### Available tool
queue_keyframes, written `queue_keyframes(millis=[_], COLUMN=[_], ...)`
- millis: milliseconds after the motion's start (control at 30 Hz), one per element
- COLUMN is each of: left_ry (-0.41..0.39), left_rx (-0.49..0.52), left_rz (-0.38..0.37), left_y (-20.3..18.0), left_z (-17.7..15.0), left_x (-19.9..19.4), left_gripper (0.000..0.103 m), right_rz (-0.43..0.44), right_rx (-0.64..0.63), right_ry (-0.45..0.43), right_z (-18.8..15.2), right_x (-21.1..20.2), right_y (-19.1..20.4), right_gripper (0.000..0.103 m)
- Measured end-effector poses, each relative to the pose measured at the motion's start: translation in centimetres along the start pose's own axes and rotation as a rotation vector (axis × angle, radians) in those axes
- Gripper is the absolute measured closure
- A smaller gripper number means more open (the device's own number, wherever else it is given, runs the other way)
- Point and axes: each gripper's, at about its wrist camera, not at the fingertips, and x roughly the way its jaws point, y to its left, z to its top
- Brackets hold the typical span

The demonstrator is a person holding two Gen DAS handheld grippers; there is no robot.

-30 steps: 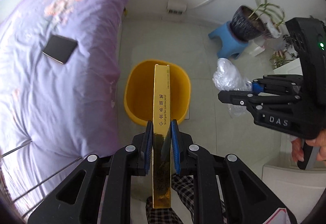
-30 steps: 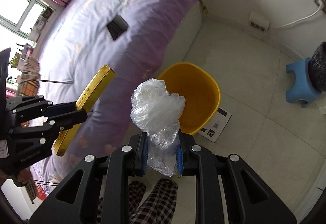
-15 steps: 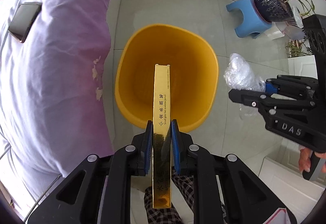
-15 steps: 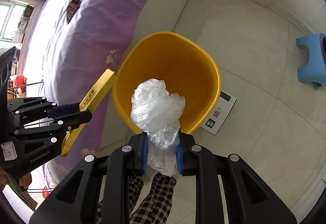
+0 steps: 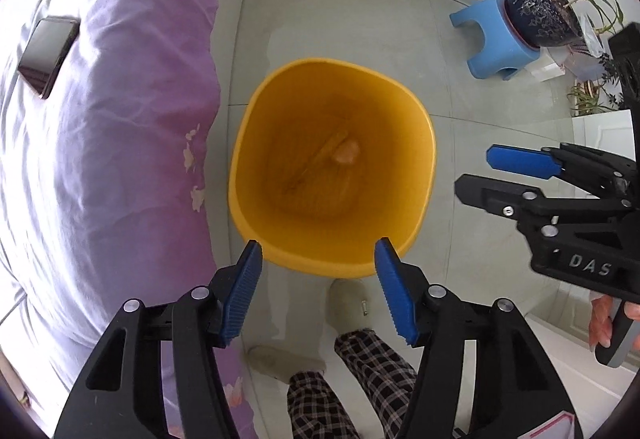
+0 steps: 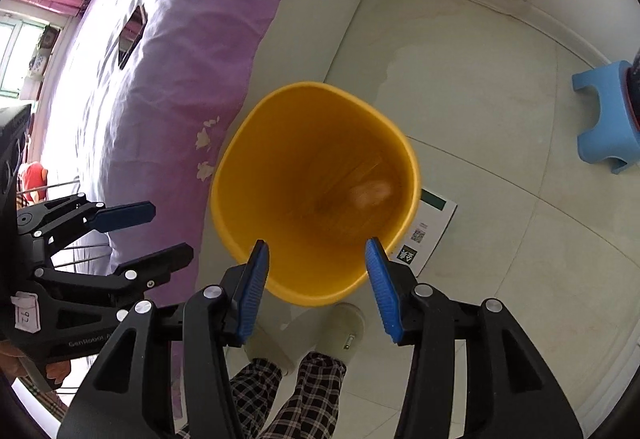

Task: Collect trash
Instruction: 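Open both tools to drop the yellow box and plastic bag into the bin, then move both tools back to the trash on the plaid cloth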

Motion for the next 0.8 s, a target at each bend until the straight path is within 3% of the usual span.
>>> queue_keyframes(millis=[400, 800], left_ry=[-0.071, -0.233], left_rx=[-0.006, 0.002], left_rz=[0.033, 0.036], left_y=[0.2, -1.1], left_z=[-1.4, -6.1], left_x=[-4.8, -16.1], left_gripper=[0.041, 0.039], right_rz=[-0.037, -0.133], right_rx=[0.009, -0.013], right_ry=[-0.057, -0.224], right_z=[-2.3, -7.5], right_x=[-6.2, -18.3], right_y=[2.6, 8.2], right_gripper=[0.052, 0.052])
